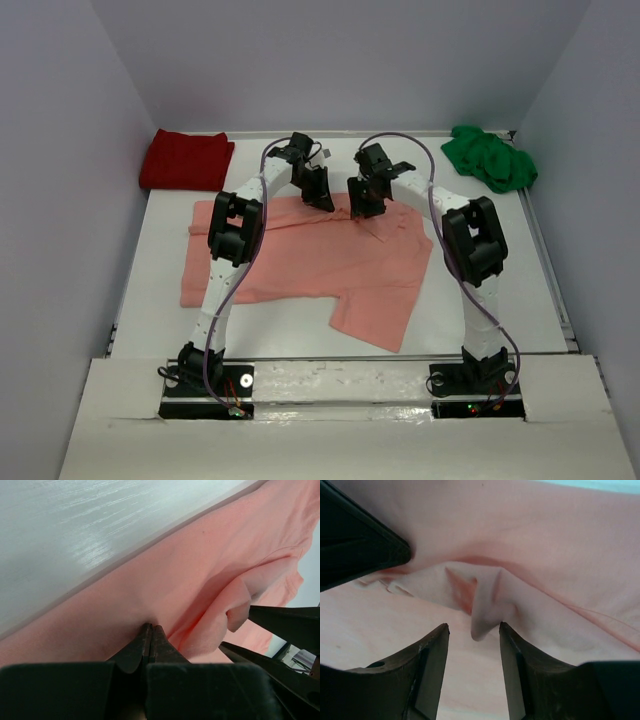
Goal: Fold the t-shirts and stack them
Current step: Fold the flattened tshirt in 1/3 of the way
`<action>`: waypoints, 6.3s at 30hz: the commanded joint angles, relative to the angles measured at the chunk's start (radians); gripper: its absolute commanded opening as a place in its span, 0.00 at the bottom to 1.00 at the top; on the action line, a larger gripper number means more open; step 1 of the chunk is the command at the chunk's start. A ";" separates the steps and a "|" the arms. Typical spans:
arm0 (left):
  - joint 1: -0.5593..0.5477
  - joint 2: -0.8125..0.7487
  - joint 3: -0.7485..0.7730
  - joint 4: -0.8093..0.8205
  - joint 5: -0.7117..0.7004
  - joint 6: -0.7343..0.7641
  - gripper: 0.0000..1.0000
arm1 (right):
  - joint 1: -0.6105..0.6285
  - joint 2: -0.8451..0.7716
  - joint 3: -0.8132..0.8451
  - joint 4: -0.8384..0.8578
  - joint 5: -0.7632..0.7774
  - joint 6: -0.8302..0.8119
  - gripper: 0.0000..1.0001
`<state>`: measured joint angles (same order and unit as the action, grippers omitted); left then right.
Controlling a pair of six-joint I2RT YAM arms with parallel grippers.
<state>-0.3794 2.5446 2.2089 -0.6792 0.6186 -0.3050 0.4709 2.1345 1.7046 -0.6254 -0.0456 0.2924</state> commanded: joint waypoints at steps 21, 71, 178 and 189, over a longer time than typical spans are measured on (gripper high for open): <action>0.016 0.072 0.002 -0.089 -0.080 0.035 0.03 | -0.057 0.083 0.159 -0.053 0.104 -0.073 0.00; 0.017 0.077 -0.011 -0.103 -0.115 0.021 0.03 | -0.060 -0.001 0.087 -0.014 -0.108 0.042 0.43; 0.039 0.072 -0.021 -0.098 -0.134 0.037 0.03 | 0.008 -0.091 0.098 -0.349 -0.329 0.162 0.42; 0.051 0.049 -0.048 -0.088 -0.134 0.047 0.03 | -0.175 -0.732 -0.723 0.372 -0.349 0.433 0.51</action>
<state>-0.3557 2.5553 2.2181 -0.6971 0.6308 -0.3195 0.3347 1.5448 1.1793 -0.5407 -0.3946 0.5900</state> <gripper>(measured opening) 0.036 0.503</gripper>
